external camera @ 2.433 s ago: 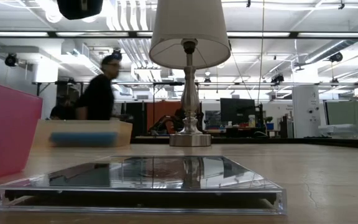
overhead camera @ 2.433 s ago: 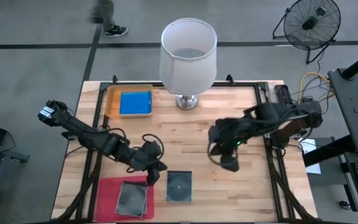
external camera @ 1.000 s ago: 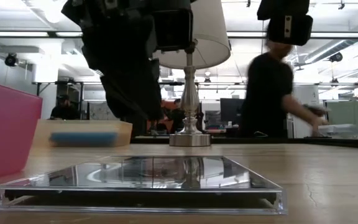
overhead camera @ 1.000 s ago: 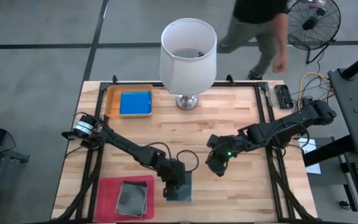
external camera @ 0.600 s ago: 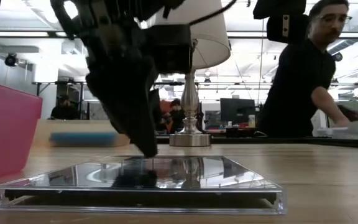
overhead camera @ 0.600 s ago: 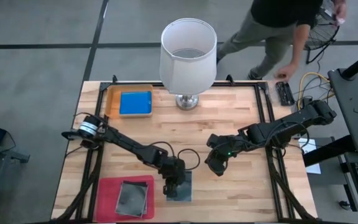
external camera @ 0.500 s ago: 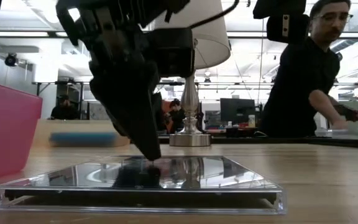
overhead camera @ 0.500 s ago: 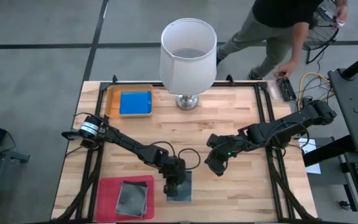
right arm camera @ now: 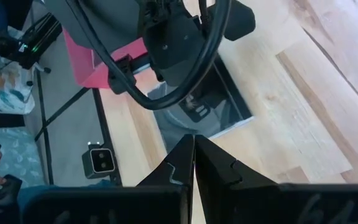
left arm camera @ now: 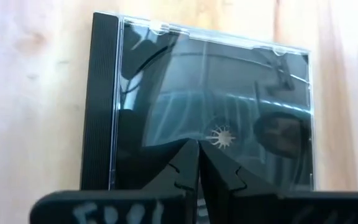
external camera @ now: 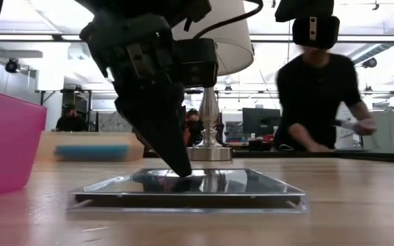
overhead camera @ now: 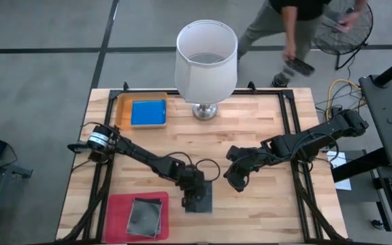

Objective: Pick & place jewel cases by type
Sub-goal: Put the black cd case into the pink bin

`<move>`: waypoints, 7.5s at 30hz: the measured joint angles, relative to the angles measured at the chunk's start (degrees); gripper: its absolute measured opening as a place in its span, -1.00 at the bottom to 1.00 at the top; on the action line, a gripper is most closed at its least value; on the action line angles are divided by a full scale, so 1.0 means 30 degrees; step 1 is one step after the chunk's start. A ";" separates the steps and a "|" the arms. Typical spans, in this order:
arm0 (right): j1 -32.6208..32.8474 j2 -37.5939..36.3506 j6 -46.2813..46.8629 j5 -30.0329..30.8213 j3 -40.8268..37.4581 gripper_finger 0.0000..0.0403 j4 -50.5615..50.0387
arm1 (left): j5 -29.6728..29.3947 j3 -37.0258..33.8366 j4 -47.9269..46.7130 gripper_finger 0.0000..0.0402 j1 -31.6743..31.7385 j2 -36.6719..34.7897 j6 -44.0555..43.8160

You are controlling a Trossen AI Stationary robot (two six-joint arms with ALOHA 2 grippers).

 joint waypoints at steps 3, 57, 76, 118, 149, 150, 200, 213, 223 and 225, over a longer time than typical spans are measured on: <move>0.0007 0.0000 -0.0041 0.0002 0.0000 -0.96 0.0000 | -0.0649 0.0012 -0.0186 -1.00 0.0326 0.0000 0.0414; -0.0007 -0.0703 0.6602 0.2665 -0.2881 -0.96 -0.0978 | -0.2128 -0.5605 -0.4898 -1.00 0.2583 -0.8898 -0.3215; -0.0105 0.1491 1.0394 0.2965 -0.3630 -0.73 0.0486 | -0.1950 -0.6966 -0.2927 -1.00 0.2583 -0.8531 -0.2253; -0.1542 0.2528 1.2929 0.3089 -1.1459 0.26 1.4637 | -0.1642 -0.6972 -0.2353 -1.00 0.2582 -0.8502 -0.2016; -0.1974 0.5384 1.2910 0.2273 -1.1278 0.22 1.7624 | -0.1300 -0.7967 0.0878 -1.00 0.2579 -0.6287 -0.1736; -0.1974 0.5384 1.2907 0.2280 -1.1274 0.22 1.7624 | -0.1186 -0.7858 0.1028 -1.00 0.2583 -0.5937 -0.1709; -0.2654 0.5406 1.2082 0.1666 -1.1169 0.20 1.7427 | -0.1100 -0.2091 -0.2101 -1.00 0.4244 -0.0729 0.2721; -0.3016 0.5406 1.1191 0.1243 -1.1166 0.20 1.7160 | -0.1567 -0.2181 -0.1776 -1.00 0.4586 -0.0561 0.3835; -0.3033 0.5406 1.0752 0.1188 -1.0854 0.20 1.6841 | -0.1546 -0.2288 -0.0399 -1.00 0.5208 -0.0035 0.3867; -0.3045 0.5406 1.0464 0.1027 -1.0802 0.20 1.6761 | -0.1540 -0.2288 -0.0476 -1.00 0.5213 0.0007 0.3860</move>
